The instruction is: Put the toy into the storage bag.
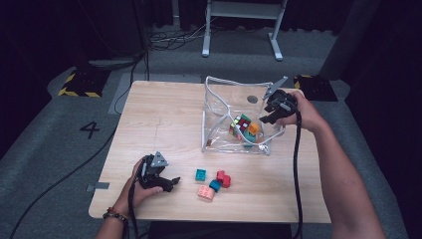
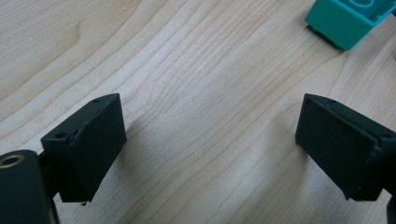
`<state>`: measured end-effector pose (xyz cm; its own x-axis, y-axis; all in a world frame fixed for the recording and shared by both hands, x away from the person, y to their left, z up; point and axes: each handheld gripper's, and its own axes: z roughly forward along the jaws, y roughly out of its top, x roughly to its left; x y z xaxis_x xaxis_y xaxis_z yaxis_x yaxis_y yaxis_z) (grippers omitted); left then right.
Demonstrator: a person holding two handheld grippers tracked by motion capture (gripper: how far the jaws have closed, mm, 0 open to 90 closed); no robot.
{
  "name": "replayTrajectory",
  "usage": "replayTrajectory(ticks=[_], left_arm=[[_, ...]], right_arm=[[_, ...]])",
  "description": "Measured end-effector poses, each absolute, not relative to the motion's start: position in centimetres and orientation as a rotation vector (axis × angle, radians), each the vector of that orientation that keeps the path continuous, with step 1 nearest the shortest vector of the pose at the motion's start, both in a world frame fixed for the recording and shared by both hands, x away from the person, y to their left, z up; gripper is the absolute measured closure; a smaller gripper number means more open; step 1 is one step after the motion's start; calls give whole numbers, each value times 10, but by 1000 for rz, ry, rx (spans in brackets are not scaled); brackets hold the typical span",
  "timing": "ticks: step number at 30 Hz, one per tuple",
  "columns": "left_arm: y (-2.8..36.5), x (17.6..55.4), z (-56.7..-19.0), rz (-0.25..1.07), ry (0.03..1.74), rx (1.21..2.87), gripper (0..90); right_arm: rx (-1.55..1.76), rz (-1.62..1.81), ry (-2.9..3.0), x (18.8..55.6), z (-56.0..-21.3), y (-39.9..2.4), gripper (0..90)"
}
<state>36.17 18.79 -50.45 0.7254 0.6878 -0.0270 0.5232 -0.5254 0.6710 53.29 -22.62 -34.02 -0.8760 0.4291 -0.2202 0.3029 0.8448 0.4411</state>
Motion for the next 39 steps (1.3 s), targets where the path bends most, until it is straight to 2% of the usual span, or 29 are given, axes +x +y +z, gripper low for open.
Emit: replayTrajectory(ticks=[8, 11, 21, 26, 39], left_arm=[[188, 362, -505, 305, 913, 2253, 86], [188, 362, -504, 318, 916, 2252, 86], [188, 362, -504, 323, 918, 2249, 86], [188, 362, -504, 321, 919, 2249, 85], [188, 362, -504, 321, 915, 2254, 86]], right_arm=[[489, 761, 2649, 520, -325, -235, 442], [517, 828, 2603, 510, -321, -241, 403], [661, 1025, 2440, 483, -314, -282, 330], [733, 1074, 2368, 474, -319, -304, 288], [735, 1221, 2306, 436, -349, -334, 289]])
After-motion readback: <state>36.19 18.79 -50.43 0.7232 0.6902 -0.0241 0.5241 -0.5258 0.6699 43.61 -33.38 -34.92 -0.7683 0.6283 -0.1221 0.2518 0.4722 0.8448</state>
